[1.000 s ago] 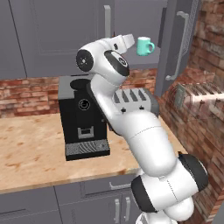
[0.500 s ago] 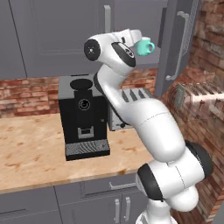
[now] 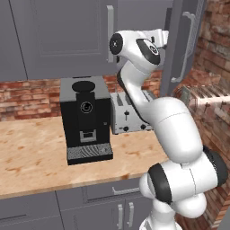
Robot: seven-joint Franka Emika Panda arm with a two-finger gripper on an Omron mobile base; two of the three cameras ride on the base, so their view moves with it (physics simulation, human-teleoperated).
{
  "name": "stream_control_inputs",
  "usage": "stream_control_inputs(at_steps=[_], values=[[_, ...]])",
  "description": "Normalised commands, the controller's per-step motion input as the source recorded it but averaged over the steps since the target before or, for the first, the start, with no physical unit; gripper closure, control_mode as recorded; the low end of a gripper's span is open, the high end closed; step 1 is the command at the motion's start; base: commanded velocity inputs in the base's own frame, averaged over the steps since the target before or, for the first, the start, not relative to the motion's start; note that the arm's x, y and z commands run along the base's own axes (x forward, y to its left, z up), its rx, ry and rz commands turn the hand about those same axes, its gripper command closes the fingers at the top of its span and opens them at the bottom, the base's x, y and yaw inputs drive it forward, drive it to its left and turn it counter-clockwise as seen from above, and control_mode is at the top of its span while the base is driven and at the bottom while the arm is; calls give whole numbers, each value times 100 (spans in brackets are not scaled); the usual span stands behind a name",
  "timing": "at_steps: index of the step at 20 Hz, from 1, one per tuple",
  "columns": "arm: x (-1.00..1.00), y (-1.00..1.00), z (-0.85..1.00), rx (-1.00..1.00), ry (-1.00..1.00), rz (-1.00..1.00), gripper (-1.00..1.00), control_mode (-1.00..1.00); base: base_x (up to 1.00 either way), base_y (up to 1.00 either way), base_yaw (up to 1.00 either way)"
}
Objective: Open the cabinet directly in front. Then move the beer and the mug to the dining counter with the candle on it.
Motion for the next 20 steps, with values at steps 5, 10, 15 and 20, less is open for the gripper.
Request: stream_control_inputs(at_steps=[5, 10, 15, 20], values=[[2, -61, 0, 7, 3, -7, -100, -100, 0, 0, 0], [-21, -100, 2, 13, 0, -28, -100, -100, 0, 0, 0], [-1, -100, 0, 14, -5, -13, -100, -100, 0, 0, 0], [0, -29, 0, 2, -3, 3, -100, -100, 0, 0, 0]])
